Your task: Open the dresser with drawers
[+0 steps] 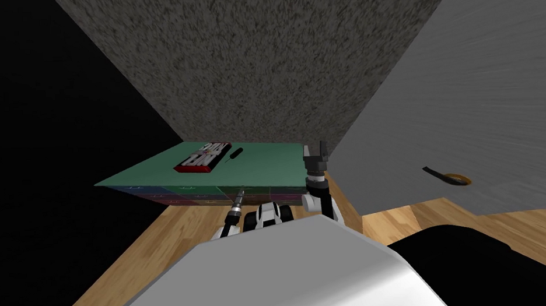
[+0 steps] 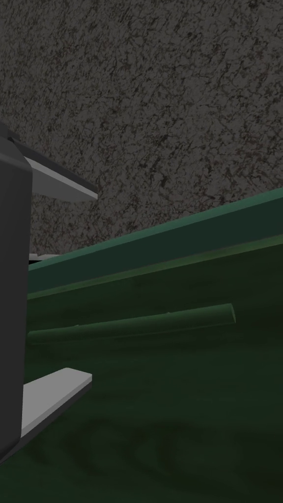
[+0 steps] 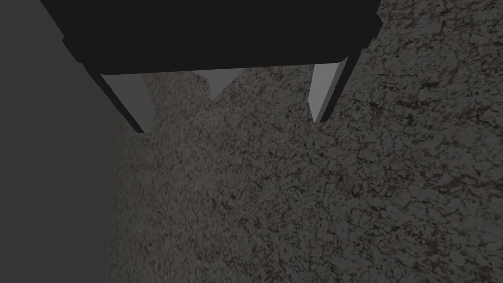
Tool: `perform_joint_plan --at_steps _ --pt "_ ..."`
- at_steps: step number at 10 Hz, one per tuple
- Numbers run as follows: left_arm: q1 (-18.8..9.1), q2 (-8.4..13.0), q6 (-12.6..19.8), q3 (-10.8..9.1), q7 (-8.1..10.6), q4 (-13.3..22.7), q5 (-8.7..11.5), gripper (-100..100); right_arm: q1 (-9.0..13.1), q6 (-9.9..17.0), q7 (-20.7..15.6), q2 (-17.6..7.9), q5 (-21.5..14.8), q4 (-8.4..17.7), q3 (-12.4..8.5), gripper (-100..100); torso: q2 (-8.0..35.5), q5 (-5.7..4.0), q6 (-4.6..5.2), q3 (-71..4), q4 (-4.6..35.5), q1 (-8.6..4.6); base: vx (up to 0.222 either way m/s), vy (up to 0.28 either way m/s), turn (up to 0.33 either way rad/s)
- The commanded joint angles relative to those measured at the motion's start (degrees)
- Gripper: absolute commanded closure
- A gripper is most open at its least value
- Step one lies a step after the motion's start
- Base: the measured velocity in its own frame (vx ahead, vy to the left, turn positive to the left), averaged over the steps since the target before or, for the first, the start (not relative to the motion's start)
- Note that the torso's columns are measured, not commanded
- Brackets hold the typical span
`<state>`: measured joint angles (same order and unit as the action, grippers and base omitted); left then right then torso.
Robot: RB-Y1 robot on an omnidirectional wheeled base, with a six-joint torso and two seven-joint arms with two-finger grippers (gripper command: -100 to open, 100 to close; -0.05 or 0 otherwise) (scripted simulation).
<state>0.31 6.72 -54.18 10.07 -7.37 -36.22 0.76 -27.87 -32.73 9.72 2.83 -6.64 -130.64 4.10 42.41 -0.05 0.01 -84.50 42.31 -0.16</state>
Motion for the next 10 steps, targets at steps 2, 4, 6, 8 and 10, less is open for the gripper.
perform_joint_plan --at_steps 2,4,6,8,10 --pt "-0.4 0.0 -0.5 0.02 0.03 1.4 0.0 100 0.0 0.0 0.0 0.0 0.0 0.0 0.0 0 -0.1 0.04 0.01 0.0 0.0 0.11 0.001 -0.004 -0.096" --pt "0.0 0.8 -1.4 -1.23 0.89 2.1 0.0 100 0.0 0.0 0.0 0.0 0.0 0.0 0.0 0 0.4 -0.10 0.13 0.1 0.4 -0.24 -0.057 -0.036 -0.140" --pt "0.4 2.0 -2.8 -3.10 2.19 3.1 -0.1 100 0.0 0.0 0.0 0.0 0.0 0.0 0.0 0 0.5 -0.26 0.12 0.2 0.6 -0.35 -0.026 -0.035 -0.109" --pt "0.6 2.4 -3.3 -3.72 2.62 4.3 -0.1 100 0.0 0.0 0.0 0.0 0.0 0.0 0.0 0 0.4 -0.22 0.13 0.2 0.5 -0.36 -0.043 -0.043 -0.118" --pt "0.6 2.4 -3.3 -3.72 2.62 3.5 -0.1 100 0.0 0.0 0.0 0.0 0.0 0.0 0.0 0 0.4 -0.22 0.12 0.1 0.5 -0.23 -0.013 -0.008 0.012"
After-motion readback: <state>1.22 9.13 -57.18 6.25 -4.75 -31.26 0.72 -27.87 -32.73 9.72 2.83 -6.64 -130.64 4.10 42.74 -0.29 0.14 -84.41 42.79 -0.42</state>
